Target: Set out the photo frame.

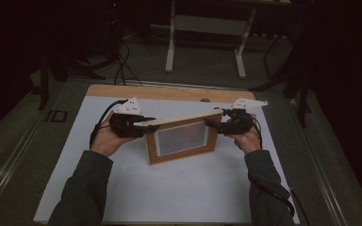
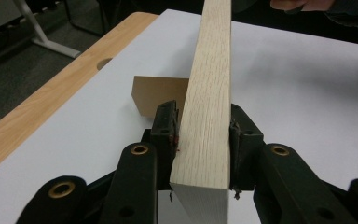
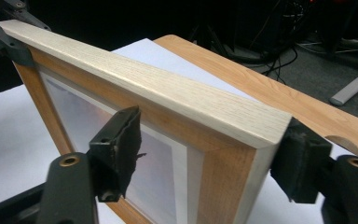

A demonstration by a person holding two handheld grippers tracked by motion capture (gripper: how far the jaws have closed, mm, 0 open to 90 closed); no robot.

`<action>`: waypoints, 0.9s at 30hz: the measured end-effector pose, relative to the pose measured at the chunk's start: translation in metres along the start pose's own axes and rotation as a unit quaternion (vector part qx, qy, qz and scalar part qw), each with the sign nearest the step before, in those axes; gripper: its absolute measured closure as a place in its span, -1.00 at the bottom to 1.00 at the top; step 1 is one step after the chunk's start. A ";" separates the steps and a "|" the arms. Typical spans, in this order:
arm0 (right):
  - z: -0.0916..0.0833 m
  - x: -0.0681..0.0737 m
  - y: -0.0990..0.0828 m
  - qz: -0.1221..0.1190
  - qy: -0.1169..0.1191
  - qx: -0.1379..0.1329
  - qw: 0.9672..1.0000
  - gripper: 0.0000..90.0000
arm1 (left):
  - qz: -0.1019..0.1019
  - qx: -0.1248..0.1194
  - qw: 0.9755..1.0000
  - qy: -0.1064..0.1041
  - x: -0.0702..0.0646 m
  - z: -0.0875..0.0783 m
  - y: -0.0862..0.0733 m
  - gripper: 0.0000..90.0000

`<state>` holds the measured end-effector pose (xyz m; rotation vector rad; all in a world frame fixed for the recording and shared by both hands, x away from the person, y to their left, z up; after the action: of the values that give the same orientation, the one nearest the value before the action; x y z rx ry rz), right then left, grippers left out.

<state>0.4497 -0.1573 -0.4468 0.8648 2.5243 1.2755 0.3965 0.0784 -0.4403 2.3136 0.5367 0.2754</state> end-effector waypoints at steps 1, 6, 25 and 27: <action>0.000 0.000 0.000 0.000 0.000 0.000 1.000 -0.30 | 0.000 0.000 1.000 0.000 0.000 0.000 0.000 0.55; -0.005 -0.001 -0.004 -0.001 0.000 -0.005 1.000 -0.13 | -0.017 -0.013 1.000 -0.003 0.002 0.001 0.000 0.51; -0.008 -0.001 -0.013 -0.006 0.007 -0.011 1.000 -0.01 | -0.097 -0.034 0.994 -0.024 0.002 0.012 -0.022 0.21; -0.006 -0.001 -0.015 -0.006 0.009 -0.006 1.000 -0.02 | -0.102 -0.034 0.994 -0.026 -0.001 0.015 -0.025 0.26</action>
<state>0.4417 -0.1689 -0.4550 0.8382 2.5291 1.3002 0.3939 0.0848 -0.4686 2.1738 0.7204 0.1321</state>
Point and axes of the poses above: each handheld gripper's, and its own axes: z roughly forward along the jaws, y roughly out of its top, x roughly to its left, the point moved 9 cm from there along z, roughly forward along the jaws, and after that the axes turned 13 degrees about x, right-handed, at the moved point
